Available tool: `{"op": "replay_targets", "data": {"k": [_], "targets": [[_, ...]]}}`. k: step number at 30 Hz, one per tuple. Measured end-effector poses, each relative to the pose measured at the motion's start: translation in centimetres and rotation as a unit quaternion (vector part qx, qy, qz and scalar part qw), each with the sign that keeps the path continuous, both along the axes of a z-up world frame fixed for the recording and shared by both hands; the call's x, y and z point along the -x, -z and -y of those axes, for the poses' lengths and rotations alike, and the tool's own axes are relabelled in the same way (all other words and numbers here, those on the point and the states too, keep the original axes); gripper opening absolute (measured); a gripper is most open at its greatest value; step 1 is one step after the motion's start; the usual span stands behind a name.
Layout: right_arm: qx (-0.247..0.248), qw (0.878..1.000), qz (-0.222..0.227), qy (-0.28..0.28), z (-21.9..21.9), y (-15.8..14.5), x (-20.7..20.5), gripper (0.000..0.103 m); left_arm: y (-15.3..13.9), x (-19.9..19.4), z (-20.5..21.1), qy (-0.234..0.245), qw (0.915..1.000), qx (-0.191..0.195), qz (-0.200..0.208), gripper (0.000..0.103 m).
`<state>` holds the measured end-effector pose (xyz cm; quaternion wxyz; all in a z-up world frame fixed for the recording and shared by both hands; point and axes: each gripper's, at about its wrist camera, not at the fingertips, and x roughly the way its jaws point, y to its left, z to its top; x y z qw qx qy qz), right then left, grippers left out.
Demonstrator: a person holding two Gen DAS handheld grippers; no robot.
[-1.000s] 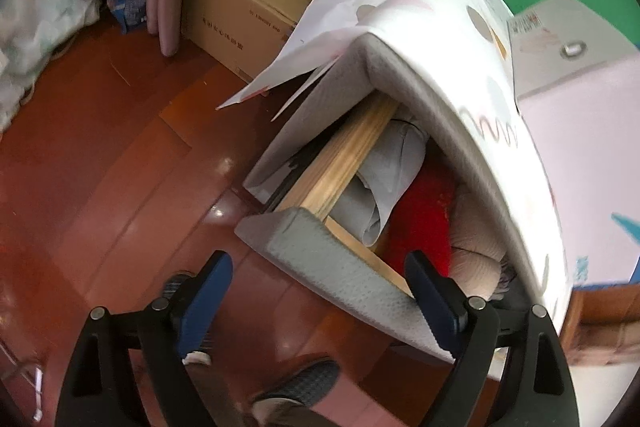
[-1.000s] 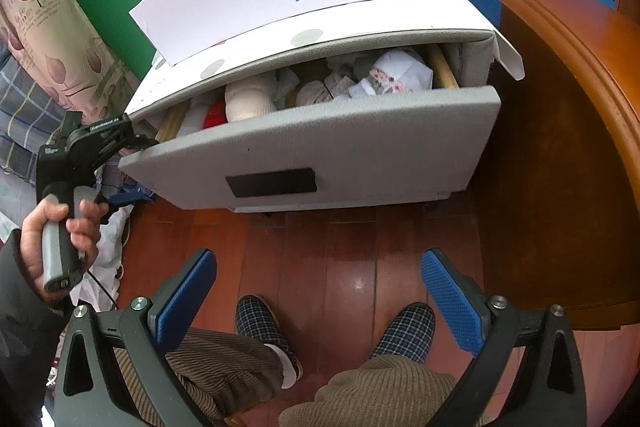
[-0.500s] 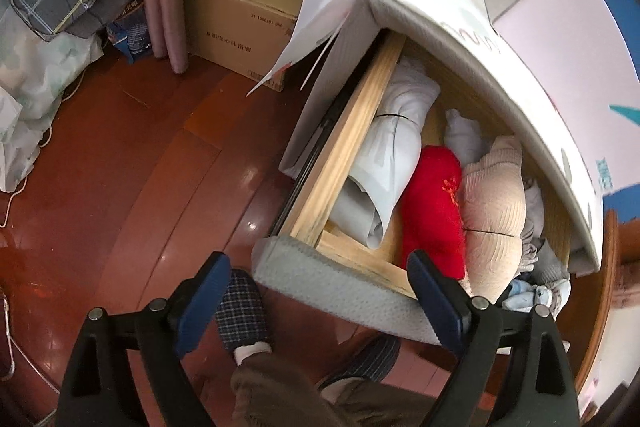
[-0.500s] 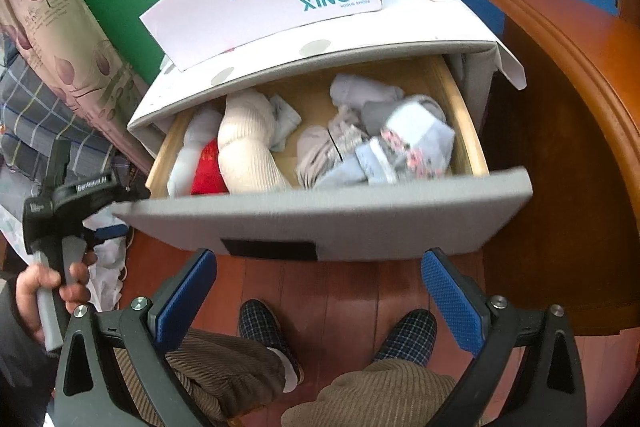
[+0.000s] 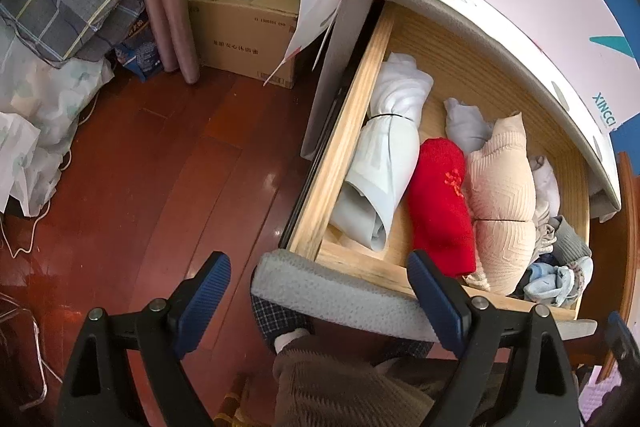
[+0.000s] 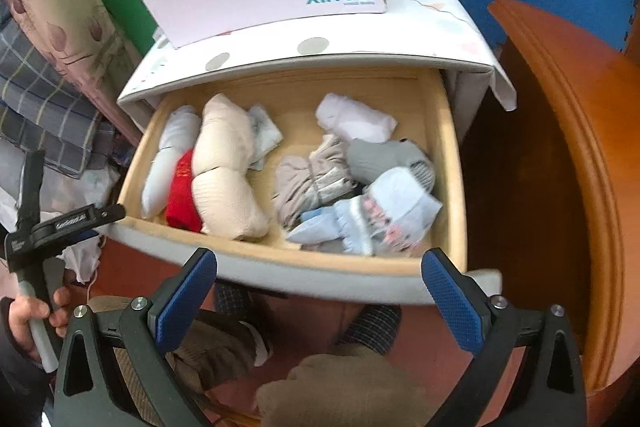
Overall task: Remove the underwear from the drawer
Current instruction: 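Hook the left tool on the drawer front and pull the drawer outward, then grasp the pale blue floral sock bundle with the right tool while the left tool moves over the drawer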
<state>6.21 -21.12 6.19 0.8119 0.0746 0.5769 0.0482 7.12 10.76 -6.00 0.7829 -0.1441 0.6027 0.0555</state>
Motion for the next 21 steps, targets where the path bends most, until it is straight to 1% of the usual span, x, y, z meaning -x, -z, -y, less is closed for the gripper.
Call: {"op": "replay_targets", "data": {"k": [2,4,7,10,12,14,16,17,18,19,21], "targets": [[-0.003,1.0,-0.01,-0.002,0.4,-0.2,-0.3,0.102,0.0,0.2,0.1,0.003,1.0,-0.004,-0.001,0.093],[-0.003,1.0,-0.017,-0.001,0.7,-0.3,-0.4,0.102,0.0,0.4,0.2,0.005,0.9999,-0.012,0.006,0.093],[-0.002,1.0,-0.029,-0.002,1.1,-0.6,-0.8,0.102,-0.1,0.4,0.3,-0.002,0.9999,-0.015,0.003,0.093],[-0.01,0.999,-0.045,0.002,1.6,-0.5,-1.6,0.102,-0.1,0.2,0.1,-0.004,1.0,-0.005,0.0,0.093],[-0.02,0.998,-0.063,0.008,2.0,0.1,-2.3,0.1,0.0,0.2,-0.2,-0.009,0.9999,0.005,0.0,0.093],[-0.023,0.996,-0.081,0.009,2.0,0.7,-2.8,0.094,-0.1,0.1,-0.1,-0.008,1.0,-0.002,0.001,0.091],[-0.027,0.994,-0.1,0.018,2.3,1.8,-3.4,0.089,-0.5,-0.1,-0.1,-0.005,0.9997,-0.025,0.005,0.091],[-0.03,0.993,-0.109,0.023,2.4,2.3,-3.6,0.085,-0.9,-0.2,-0.1,-0.004,0.9996,-0.027,0.011,0.091],[-0.032,0.992,-0.118,0.029,2.6,3.0,-4.0,0.083,-1.3,-0.2,-0.2,-0.004,0.9995,-0.026,0.02,0.091],[-0.031,0.992,-0.122,0.032,2.7,3.4,-4.2,0.078,-1.8,-0.2,-0.3,-0.004,0.9992,-0.029,0.028,0.091],[-0.025,0.99,-0.13,0.037,2.8,4.3,-4.6,0.073,-3.1,-0.2,-0.3,0.002,0.9977,-0.049,0.047,0.091]]}}
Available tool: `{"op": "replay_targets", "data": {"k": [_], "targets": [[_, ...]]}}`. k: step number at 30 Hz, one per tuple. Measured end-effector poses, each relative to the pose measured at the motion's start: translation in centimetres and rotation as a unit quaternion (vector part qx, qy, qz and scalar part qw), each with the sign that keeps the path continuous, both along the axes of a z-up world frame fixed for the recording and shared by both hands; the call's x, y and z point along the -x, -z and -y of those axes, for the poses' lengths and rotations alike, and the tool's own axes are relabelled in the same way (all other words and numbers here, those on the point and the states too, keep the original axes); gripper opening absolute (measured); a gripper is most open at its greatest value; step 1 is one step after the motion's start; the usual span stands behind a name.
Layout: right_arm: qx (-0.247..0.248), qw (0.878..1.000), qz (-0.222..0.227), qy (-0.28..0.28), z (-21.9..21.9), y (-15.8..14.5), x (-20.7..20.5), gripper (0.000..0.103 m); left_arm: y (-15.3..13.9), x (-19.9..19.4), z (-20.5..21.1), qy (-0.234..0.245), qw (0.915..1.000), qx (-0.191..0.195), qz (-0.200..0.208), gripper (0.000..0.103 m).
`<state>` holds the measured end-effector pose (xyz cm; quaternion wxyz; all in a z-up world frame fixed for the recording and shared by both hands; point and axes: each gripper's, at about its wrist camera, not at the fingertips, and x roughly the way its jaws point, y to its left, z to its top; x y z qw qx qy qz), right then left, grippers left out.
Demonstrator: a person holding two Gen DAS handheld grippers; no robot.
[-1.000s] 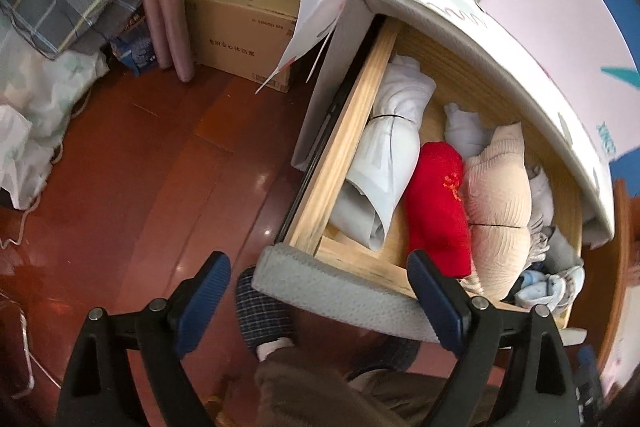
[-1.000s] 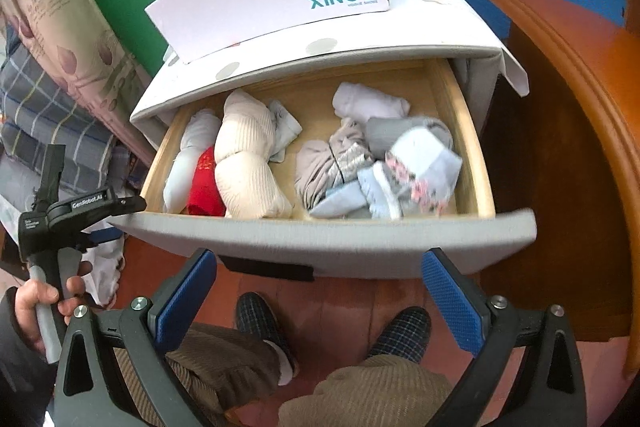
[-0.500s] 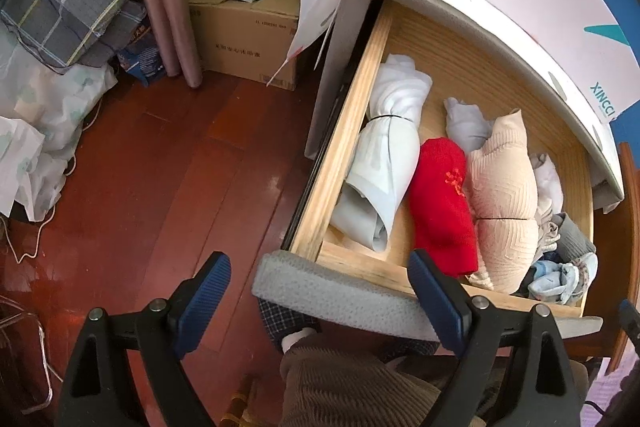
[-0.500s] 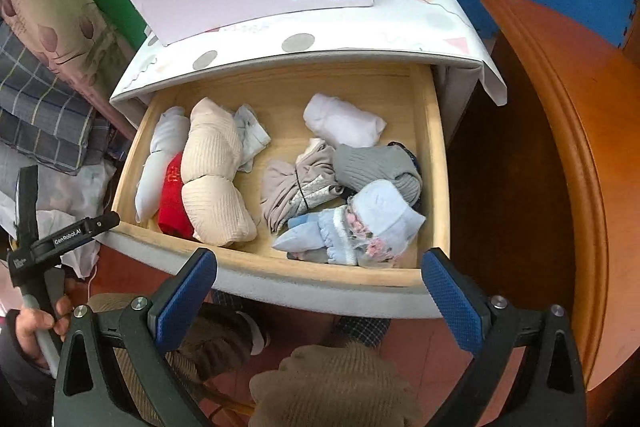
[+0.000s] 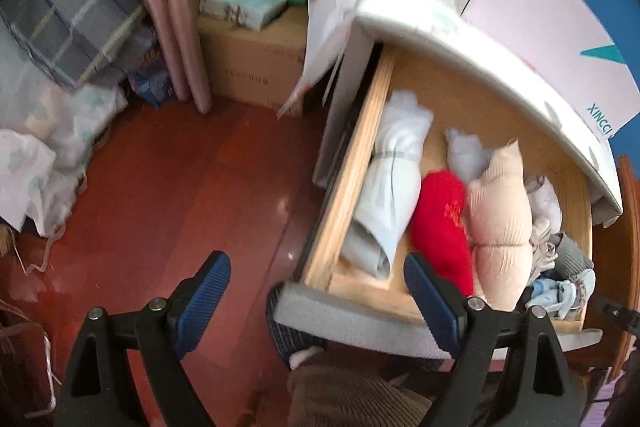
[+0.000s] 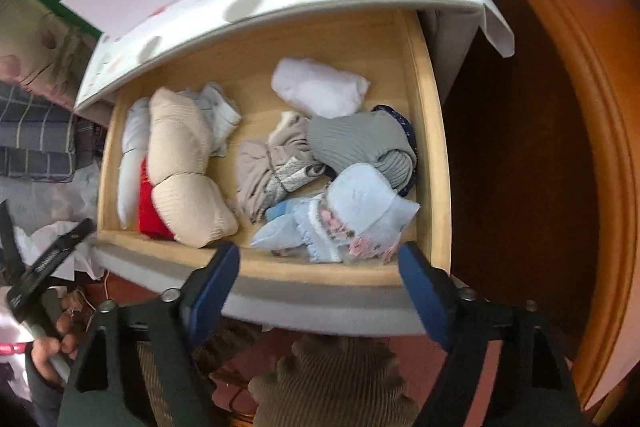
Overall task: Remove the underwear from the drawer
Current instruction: 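Grasp the pale blue floral sock bundle with the right tool while the left tool moves over the drawer, then lower the left tool onto the beige underwear bundle and close it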
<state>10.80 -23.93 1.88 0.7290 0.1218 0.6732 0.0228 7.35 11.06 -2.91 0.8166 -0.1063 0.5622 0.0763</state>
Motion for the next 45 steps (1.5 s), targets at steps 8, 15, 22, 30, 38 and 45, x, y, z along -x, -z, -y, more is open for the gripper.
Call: {"op": "replay_targets", "data": {"k": [8,15,22,30,38,45], "targets": [[0.012,1.0,-0.029,0.001,-0.1,2.9,-1.1,0.072,-2.2,-0.4,1.6,0.041,0.9988,-0.026,0.012,0.091],[0.037,0.998,-0.045,-0.018,-1.0,5.0,-2.0,0.072,-1.6,-1.4,4.3,0.065,0.9978,-0.017,-0.003,0.091],[0.055,0.996,-0.06,-0.035,-1.7,6.9,-2.7,0.072,-0.8,-3.1,7.5,0.095,0.9953,-0.014,-0.018,0.091],[0.039,0.997,-0.063,-0.024,-1.4,7.9,-2.8,0.053,-0.1,-4.4,10.7,0.119,0.9925,-0.006,-0.027,0.091],[0.073,0.996,-0.043,-0.021,0.5,6.2,-1.1,0.033,0.9,-4.9,12.2,0.128,0.9907,-0.002,-0.045,0.091],[0.146,0.989,-0.027,-0.024,1.5,4.9,0.1,0.03,1.0,-5.1,12.7,0.129,0.9902,-0.005,-0.053,0.091]]}}
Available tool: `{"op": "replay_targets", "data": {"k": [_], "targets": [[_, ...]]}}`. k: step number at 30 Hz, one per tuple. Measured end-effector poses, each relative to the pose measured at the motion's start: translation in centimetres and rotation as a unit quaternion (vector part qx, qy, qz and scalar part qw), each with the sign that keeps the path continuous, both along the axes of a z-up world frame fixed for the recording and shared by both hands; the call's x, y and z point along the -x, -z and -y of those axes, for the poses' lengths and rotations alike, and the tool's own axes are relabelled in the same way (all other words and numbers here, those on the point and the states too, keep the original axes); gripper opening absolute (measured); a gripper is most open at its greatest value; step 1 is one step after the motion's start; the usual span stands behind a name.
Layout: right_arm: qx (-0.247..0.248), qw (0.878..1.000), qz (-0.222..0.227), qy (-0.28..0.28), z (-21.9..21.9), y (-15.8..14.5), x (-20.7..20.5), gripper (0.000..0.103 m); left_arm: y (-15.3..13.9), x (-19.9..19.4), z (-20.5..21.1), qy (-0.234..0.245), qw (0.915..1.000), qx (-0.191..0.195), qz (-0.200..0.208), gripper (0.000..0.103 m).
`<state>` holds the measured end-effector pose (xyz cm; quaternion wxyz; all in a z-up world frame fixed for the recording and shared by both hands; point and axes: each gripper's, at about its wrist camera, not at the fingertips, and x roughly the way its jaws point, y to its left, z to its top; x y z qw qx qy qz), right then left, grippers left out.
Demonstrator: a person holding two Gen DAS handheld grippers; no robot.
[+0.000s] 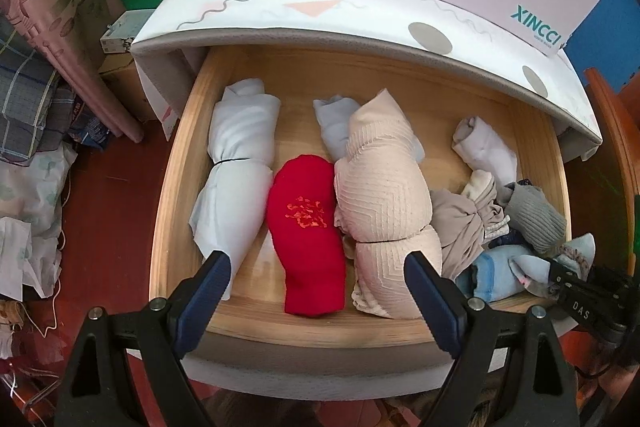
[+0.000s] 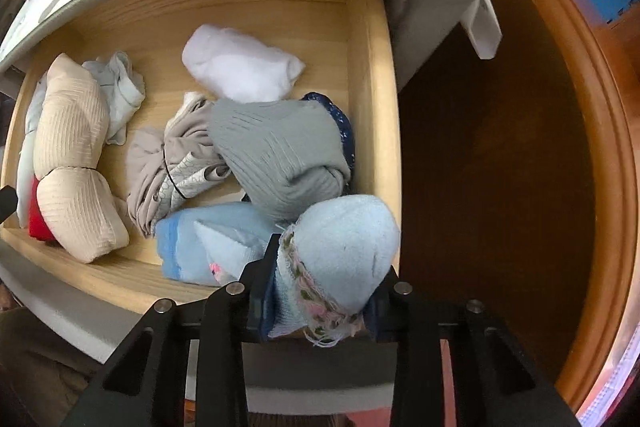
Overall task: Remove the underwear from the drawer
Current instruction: 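Lower the left tool onto the beige underwear bundle and close it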
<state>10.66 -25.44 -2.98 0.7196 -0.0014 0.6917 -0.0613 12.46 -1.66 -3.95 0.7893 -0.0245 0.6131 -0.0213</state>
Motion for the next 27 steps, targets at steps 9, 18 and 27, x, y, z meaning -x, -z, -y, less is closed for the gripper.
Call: {"op": "replay_targets", "data": {"k": [9,18,27], "targets": [[-0.007,1.0,0.014,0.003,-0.2,0.0,1.7,0.03,0.0,-0.9,1.6,0.004,0.9996,0.017,-0.024,0.091],[-0.026,1.0,0.014,0.001,-0.1,-1.0,2.5,0.03,1.4,-2.5,4.3,-0.004,0.9985,0.022,-0.05,0.091],[-0.038,0.999,0.011,-0.001,-0.3,-1.6,2.2,0.031,4.2,-3.6,5.3,-0.035,0.9968,0.001,-0.072,0.091]]}}
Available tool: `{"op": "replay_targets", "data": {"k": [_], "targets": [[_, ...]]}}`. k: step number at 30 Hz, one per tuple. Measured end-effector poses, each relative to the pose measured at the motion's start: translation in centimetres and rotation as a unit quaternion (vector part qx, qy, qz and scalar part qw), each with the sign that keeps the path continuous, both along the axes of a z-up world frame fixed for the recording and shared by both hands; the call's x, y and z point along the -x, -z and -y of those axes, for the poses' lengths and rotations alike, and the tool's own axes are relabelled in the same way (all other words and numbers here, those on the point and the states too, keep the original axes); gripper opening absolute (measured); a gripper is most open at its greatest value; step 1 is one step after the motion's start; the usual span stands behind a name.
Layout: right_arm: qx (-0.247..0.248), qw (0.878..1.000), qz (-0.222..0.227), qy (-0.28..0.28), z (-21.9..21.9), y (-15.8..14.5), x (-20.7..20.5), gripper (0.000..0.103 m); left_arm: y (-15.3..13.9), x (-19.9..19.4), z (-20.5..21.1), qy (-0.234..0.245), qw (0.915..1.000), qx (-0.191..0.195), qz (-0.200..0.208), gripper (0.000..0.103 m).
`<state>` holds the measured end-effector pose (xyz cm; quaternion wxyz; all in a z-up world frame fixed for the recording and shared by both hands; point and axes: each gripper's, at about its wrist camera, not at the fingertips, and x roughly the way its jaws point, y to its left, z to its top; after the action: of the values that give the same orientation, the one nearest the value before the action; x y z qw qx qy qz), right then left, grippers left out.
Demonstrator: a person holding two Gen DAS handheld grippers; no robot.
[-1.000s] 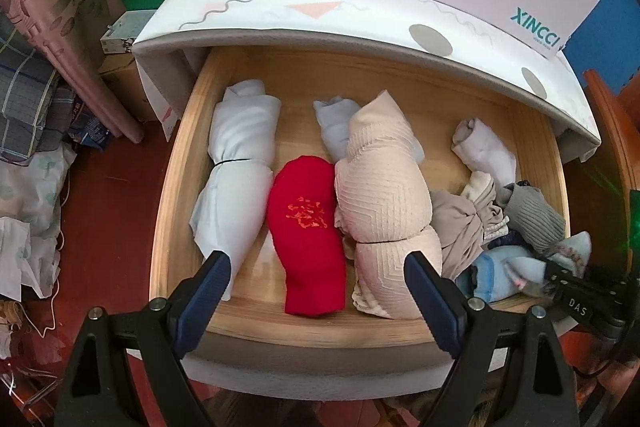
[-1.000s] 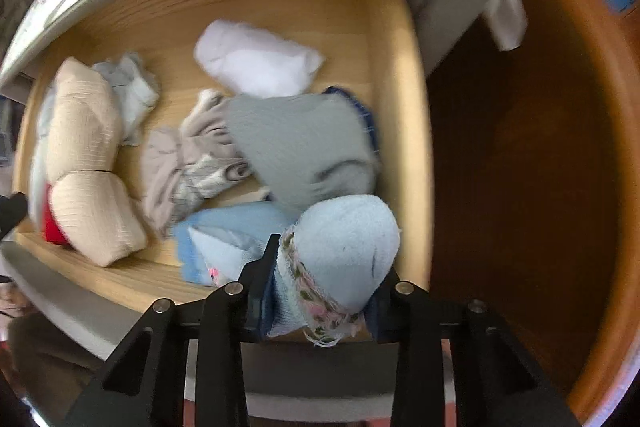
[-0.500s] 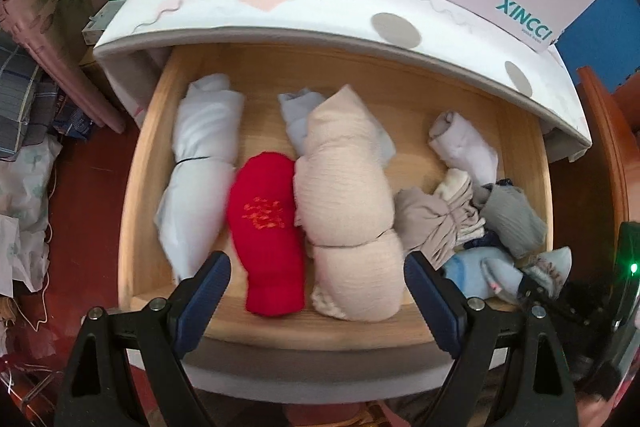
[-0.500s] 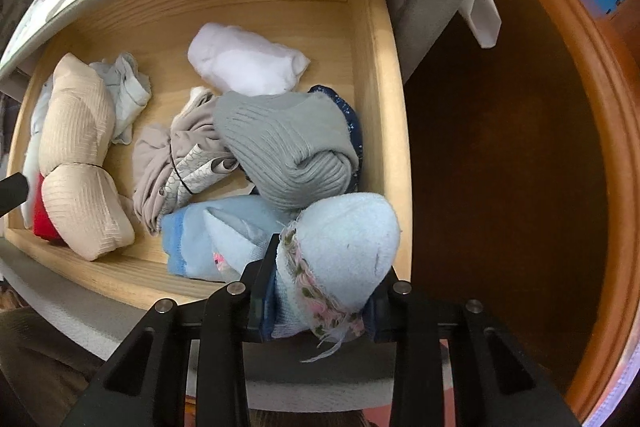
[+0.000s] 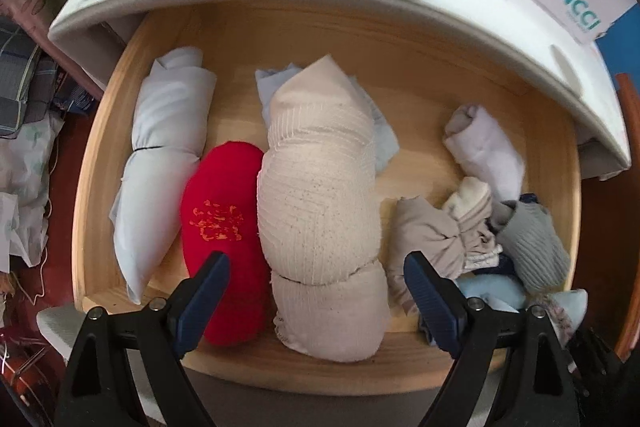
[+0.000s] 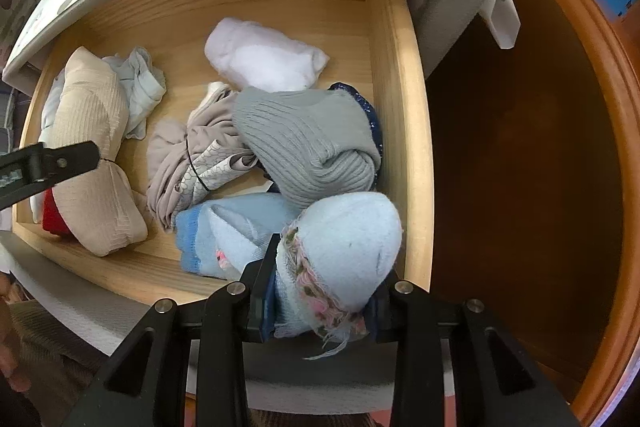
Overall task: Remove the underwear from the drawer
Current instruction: 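Lower the left tool onto the beige underwear bundle and close it, then lift the beige bundle with the left tool, lower it into the white box, open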
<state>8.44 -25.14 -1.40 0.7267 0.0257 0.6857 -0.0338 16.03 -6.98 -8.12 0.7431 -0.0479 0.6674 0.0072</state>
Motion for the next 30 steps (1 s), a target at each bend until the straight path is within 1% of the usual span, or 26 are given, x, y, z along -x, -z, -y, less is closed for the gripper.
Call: {"op": "replay_targets", "data": {"k": [1,3,4,6,8,11,17,30], "targets": [[-0.002,1.0,-0.001,0.001,0.1,0.1,-0.1,0.031,0.3,-0.1,0.1,0.001,1.0,-0.001,-0.003,0.09],[-0.003,1.0,-0.001,0.002,0.0,0.2,-0.4,0.031,0.7,-0.1,0.3,0.005,0.9999,-0.012,-0.009,0.082],[-0.004,1.0,-0.002,0.002,0.2,0.2,-0.5,0.031,0.9,0.0,0.4,0.008,0.9997,-0.017,-0.012,0.076],[-0.004,1.0,-0.002,0.002,0.2,0.7,-0.6,0.032,1.3,0.2,0.3,0.014,0.9997,-0.013,-0.017,0.072],[-0.003,1.0,-0.002,0.002,0.0,1.1,-0.8,0.032,1.3,0.3,0.4,0.021,0.9996,-0.007,-0.018,0.062],[-0.001,1.0,-0.003,0.002,-0.3,1.2,-1.0,0.032,1.1,0.5,0.5,0.032,0.9993,-0.01,-0.015,0.058],[0.001,1.0,-0.002,0.002,-0.6,1.1,-1.1,0.032,0.4,0.8,-0.4,0.034,0.9994,-0.001,-0.007,0.055],[0.003,1.0,-0.002,0.002,-1.1,1.4,-1.1,0.032,-4.6,1.8,-1.6,0.08,0.9964,0.007,0.028,0.054]]}}
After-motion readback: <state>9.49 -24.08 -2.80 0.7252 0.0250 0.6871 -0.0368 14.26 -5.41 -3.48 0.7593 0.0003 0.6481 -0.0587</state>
